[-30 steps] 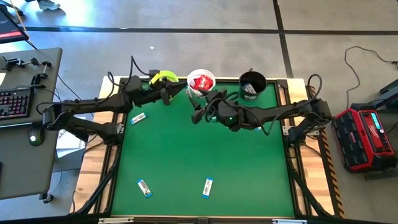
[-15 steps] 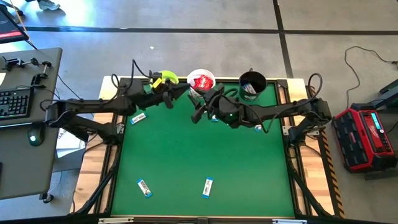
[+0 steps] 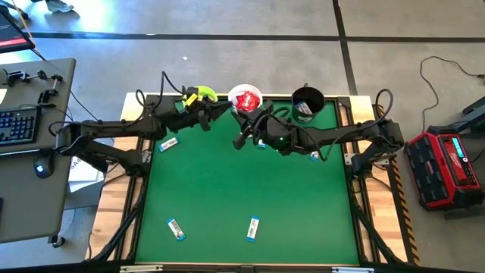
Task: Sort candy by brand, put in halloween buckets
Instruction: Put the white chocolate bar into the black bucket
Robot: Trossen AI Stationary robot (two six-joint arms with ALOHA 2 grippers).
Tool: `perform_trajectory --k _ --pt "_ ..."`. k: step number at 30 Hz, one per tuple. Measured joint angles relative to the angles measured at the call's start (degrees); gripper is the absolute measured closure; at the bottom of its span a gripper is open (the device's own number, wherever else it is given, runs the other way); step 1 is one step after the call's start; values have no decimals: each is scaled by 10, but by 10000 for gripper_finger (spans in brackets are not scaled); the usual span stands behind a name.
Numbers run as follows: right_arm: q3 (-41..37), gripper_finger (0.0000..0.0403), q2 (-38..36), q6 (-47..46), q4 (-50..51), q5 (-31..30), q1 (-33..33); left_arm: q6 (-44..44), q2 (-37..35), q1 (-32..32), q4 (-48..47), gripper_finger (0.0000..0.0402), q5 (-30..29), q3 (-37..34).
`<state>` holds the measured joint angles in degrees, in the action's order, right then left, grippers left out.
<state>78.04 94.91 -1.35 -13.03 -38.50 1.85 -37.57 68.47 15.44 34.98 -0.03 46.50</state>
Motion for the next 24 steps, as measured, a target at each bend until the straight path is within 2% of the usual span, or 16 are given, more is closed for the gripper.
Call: perform_trajectory --k 4,8,12,17,21,24 --pt "0 388 0 -1 -1 2 -1 24 0 3 16 368 7 0" --pt "0 391 -9 -1 5 0 -3 42 -3 3 46 323 17 0" --pt "0 391 -38 -22 61 -6 -21 69 -7 5 37 277 17 0" --pt "0 392 -100 -116 243 -10 -76 91 -8 13 -9 247 19 0" --pt "1 392 -146 -200 438 -2 -145 105 -8 15 -50 246 25 0" --pt "1 392 -163 -245 567 32 -214 119 -8 15 -84 248 26 0"
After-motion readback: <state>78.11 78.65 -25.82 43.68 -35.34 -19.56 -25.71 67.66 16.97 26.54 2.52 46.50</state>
